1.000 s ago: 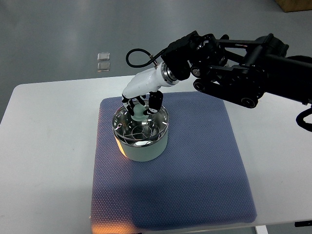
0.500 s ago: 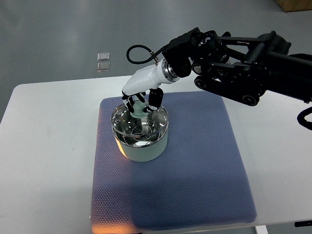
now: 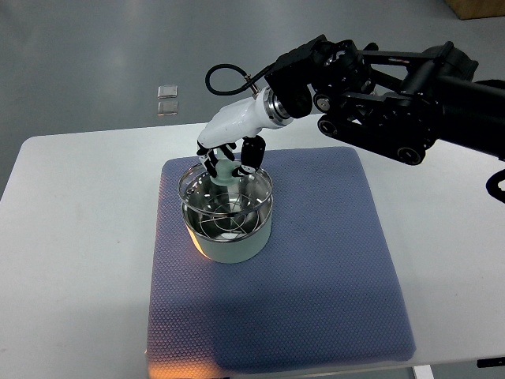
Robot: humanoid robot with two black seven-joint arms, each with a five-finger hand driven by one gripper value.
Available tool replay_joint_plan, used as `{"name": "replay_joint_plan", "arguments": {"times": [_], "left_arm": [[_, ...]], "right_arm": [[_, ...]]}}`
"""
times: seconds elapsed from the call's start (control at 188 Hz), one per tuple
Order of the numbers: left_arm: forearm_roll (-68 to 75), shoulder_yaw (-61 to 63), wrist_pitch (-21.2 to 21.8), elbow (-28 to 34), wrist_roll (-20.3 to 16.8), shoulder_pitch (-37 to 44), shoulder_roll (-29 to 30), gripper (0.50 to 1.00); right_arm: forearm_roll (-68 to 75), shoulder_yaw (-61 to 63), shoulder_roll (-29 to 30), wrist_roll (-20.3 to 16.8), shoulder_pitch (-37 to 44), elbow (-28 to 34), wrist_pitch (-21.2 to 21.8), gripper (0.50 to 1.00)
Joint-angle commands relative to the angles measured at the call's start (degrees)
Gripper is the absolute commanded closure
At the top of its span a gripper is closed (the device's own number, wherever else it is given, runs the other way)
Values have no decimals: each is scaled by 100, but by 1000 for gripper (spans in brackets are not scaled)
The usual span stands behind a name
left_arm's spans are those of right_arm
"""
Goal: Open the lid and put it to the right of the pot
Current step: 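Close the right hand fingers around the green lid knob, then lift the glass lid off the pot with the right hand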
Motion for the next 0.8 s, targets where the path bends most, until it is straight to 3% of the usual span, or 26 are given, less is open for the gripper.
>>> {"name": "replay_joint_plan", "arguments": {"times": [0.0, 0.356, 0.793], "left_arm": [[0, 0, 0, -4, 0, 0, 0, 500], [0, 0, 0, -4, 0, 0, 0, 500], [0, 0, 0, 5, 0, 0, 0, 500]], "right_arm": [[5, 1, -22, 14, 10, 68, 48, 1000], [23, 1, -216, 23, 89, 173, 100, 1000], [41, 89, -1288, 23, 54, 331, 4, 1000]]}}
